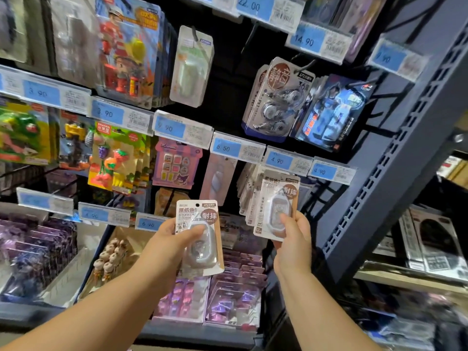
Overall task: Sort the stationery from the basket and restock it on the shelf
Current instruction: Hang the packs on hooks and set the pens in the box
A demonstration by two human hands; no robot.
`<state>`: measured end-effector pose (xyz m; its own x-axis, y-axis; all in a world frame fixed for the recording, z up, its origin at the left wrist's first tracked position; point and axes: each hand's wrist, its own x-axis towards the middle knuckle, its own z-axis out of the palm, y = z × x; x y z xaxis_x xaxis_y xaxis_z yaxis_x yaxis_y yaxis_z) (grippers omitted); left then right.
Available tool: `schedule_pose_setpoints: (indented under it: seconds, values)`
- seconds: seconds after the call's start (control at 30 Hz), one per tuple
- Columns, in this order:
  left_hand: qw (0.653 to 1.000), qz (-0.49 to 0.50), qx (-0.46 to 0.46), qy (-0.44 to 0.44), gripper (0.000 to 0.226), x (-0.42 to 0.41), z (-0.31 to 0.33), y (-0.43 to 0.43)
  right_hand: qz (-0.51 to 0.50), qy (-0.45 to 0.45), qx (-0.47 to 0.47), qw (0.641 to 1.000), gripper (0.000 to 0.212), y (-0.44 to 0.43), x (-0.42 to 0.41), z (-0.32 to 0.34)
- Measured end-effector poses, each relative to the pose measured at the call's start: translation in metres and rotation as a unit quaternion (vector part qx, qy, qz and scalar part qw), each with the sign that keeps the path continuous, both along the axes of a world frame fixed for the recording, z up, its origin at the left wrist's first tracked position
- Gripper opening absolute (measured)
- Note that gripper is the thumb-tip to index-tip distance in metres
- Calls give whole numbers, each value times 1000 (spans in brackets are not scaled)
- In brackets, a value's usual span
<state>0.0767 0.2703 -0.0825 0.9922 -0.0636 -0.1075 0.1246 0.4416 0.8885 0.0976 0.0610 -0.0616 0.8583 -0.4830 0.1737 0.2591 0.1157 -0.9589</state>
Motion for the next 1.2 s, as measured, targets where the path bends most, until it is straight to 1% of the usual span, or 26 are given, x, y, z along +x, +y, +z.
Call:
schedule_pose_setpoints:
  seconds: [0.1, 0.3, 0.53, 0.67, 0.77, 0.8, 0.9, 1.0, 1.07, 1.1, 1.17, 1.2]
  values:
    - [1000, -2, 4, 2, 25, 0, -1, 0, 9, -8, -14, 1000, 16, -2, 4, 1]
    - [1000, -3, 17, 2, 25, -1, -2, 3, 3, 9, -18, 1000, 16, 2, 12, -1]
    - [1000, 1, 17, 5, 23, -1, -2, 5, 9, -8, -9, 1000, 18, -1, 18, 3]
    - [1000, 2, 17, 15, 26, 1, -6, 6, 15, 1, -14, 1000, 19, -2, 25, 2]
    - [1000, 1, 14, 15, 25, 1, -4, 5, 7, 23, -29, 999, 20, -1, 33, -1]
    - [1000, 0, 12, 15, 25, 0, -4, 4, -2, 38, -41, 998, 25, 0, 35, -2]
    - [1000, -2, 14, 13, 27, 0, -3, 2, -37, 90, -54, 994, 51, 0, 38, -8]
    - [1000, -5, 5, 12, 26, -1, 0, 3, -78, 137, -86, 984, 65, 1, 34, -12]
    - [1000, -7, 9, 11, 27, -2, 1, 4, -113, 147, -138, 973, 60, 8, 25, -10]
    - [1000, -7, 14, 9, 27, -1, 1, 5, -115, 137, -169, 969, 52, 13, 19, -8]
    - [1000, -4, 21, 7, 28, 0, 1, 5, -64, 101, -239, 964, 29, 27, 6, -5]
    - [1000, -2, 23, 7, 28, -1, 2, 4, -35, 84, -279, 956, 24, 34, -1, -4]
